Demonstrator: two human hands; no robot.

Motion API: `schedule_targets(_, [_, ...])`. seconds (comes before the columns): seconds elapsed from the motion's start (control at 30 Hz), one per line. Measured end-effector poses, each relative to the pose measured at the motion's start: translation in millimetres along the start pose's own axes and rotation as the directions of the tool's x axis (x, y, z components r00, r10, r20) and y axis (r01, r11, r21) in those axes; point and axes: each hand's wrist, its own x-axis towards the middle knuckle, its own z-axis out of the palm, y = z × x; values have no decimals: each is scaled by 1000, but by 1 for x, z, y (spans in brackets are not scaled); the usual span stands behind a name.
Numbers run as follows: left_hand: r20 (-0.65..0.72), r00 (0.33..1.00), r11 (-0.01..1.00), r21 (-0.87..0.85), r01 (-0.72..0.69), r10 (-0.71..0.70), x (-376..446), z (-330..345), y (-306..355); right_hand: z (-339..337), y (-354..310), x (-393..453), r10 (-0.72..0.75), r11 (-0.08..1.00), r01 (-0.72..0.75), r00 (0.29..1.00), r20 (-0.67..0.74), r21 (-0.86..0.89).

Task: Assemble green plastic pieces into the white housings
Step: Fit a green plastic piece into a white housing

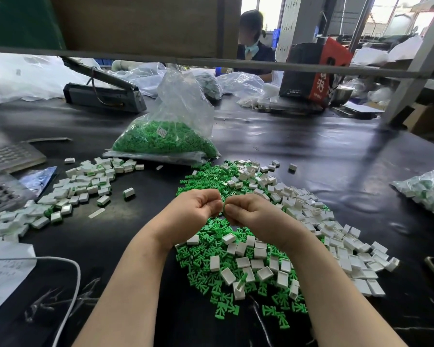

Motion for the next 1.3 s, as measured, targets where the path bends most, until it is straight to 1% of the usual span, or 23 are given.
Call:
schedule_targets(0.07, [-7,1000,1000,-6,-3,3,0,1,0,0,1,0,3,1000,-3,1000,1,4])
schedule_targets(0.17, [-23,1000,999,-45,-15,14,1,3,0,1,1,0,6,997,-6,1000,-10,72])
schedule_targets(0.23, [-41,998,995,-90,-45,41,2,2,0,0,0,0,2,986,4,999,-40,167])
schedule_targets(0.3, [-57,996,993,-92,-70,65,2,1,0,0,-2,0,13,958,-4,999,-29,287])
schedule_targets(0.37, [-67,995,995,-66,-80,75,2,3,-2,0,-2,0,57,927,-50,998,-8,371])
schedule_targets(0.43, [-78,993,995,-41,-89,86,2,6,-3,1,-1,1,127,906,-110,992,-16,410])
schedule_targets(0.53, [-115,990,994,-56,-93,87,0,5,-2,2,0,2,209,857,-167,977,-32,488])
schedule_targets(0.6, [-141,987,992,-90,-91,78,0,4,0,-1,0,1,220,817,-155,974,-51,555])
schedule_targets(0.67, [-139,989,984,-163,-70,47,0,3,2,-3,1,1,198,801,-109,976,-89,588])
schedule_targets(0.73, [-114,993,972,-230,-40,14,-1,4,3,-3,2,2,149,831,-48,979,-138,555])
schedule_targets(0.83, [-95,995,949,-315,-4,-28,0,6,3,0,0,2,81,920,6,975,-205,391])
schedule_targets(0.9, [-94,995,937,-348,5,-40,1,7,3,2,-1,3,64,951,11,971,-231,310])
schedule_targets(1.13, [-111,993,948,-318,-6,-31,2,9,3,6,-4,5,31,966,49,953,-300,254])
schedule_targets(1.3, [-125,992,961,-276,-14,-21,2,8,1,7,-2,7,-14,980,68,961,-277,186])
